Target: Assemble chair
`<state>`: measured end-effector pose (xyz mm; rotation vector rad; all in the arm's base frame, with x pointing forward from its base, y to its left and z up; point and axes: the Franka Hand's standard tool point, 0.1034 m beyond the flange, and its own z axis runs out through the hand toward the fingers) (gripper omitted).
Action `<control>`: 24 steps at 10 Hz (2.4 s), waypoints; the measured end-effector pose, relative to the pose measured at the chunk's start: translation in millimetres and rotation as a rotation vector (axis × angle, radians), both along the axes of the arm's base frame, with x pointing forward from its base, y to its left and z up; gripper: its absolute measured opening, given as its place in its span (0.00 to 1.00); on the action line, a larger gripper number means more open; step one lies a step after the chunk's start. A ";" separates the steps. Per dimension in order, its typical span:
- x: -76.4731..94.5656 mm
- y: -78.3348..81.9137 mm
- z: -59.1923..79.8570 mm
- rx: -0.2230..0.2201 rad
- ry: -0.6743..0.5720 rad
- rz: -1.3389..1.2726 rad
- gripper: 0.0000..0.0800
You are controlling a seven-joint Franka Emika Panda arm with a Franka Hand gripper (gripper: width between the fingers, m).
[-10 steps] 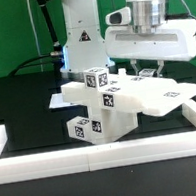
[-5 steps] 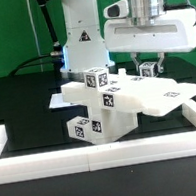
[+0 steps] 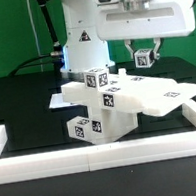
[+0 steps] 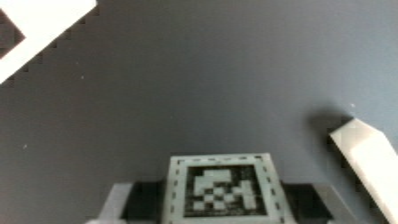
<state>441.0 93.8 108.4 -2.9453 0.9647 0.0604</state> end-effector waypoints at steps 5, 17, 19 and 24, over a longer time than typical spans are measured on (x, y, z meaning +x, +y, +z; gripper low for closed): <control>10.4 -9.3 5.2 0.002 0.008 -0.002 0.36; 63.7 -62.1 35.8 -0.043 -0.039 0.335 0.36; 75.0 -68.5 36.2 -0.064 -0.062 0.391 0.36; 76.5 -70.9 31.3 -0.077 -0.056 0.400 0.36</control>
Offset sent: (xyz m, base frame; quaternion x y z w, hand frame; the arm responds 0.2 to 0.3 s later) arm 0.0000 0.0000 0.0000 0.0000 0.0000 0.0000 1.0000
